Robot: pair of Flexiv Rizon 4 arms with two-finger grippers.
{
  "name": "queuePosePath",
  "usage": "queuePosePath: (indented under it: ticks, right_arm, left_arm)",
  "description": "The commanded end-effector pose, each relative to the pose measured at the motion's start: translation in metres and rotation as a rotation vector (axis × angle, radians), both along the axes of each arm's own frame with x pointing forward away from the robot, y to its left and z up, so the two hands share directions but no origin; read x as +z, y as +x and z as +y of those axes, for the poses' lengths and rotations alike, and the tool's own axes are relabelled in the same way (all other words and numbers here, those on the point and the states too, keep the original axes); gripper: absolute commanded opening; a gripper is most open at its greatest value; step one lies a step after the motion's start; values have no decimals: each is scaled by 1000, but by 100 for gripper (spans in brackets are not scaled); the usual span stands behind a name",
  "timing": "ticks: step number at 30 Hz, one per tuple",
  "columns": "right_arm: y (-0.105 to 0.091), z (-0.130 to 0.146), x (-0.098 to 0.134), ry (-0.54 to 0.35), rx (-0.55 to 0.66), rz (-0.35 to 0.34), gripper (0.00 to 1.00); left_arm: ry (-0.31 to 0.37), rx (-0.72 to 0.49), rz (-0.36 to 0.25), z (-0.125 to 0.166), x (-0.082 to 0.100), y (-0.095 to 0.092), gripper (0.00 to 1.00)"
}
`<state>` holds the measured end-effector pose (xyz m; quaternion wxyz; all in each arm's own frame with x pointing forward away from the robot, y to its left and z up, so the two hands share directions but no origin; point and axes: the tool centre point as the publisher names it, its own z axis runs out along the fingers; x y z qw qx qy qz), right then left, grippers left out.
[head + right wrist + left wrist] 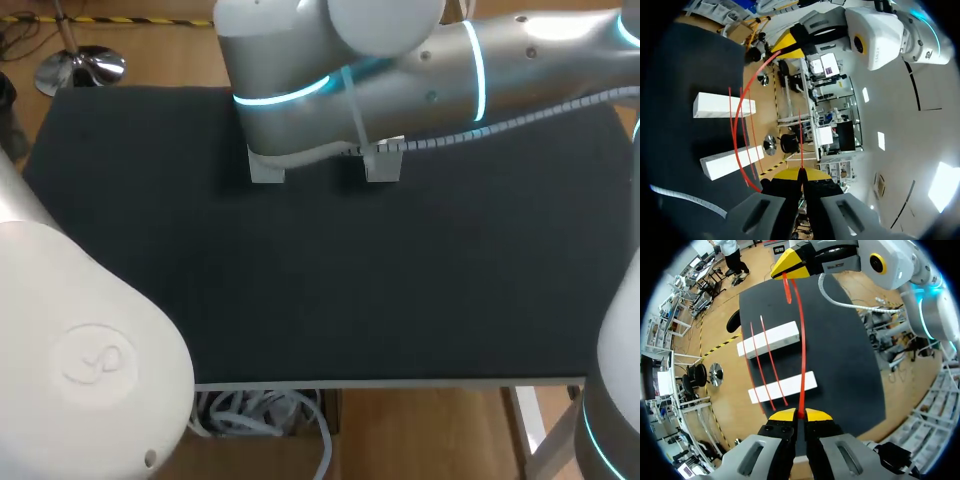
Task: Grab the tape and strap the tape.
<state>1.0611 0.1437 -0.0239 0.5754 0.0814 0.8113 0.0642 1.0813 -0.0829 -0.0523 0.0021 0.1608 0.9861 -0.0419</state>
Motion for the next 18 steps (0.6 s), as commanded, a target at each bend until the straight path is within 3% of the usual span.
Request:
queuePosePath:
  ticks: [1,18]
  right_arm:
    - [1,7,-4,-17,-55,-57,0]
    - [12,40,-13,-1,-64,-72,0]
  left_arm:
    - [5,1,3,-1,1,0,0]
    - [5,1,3,-1,1,0,0]
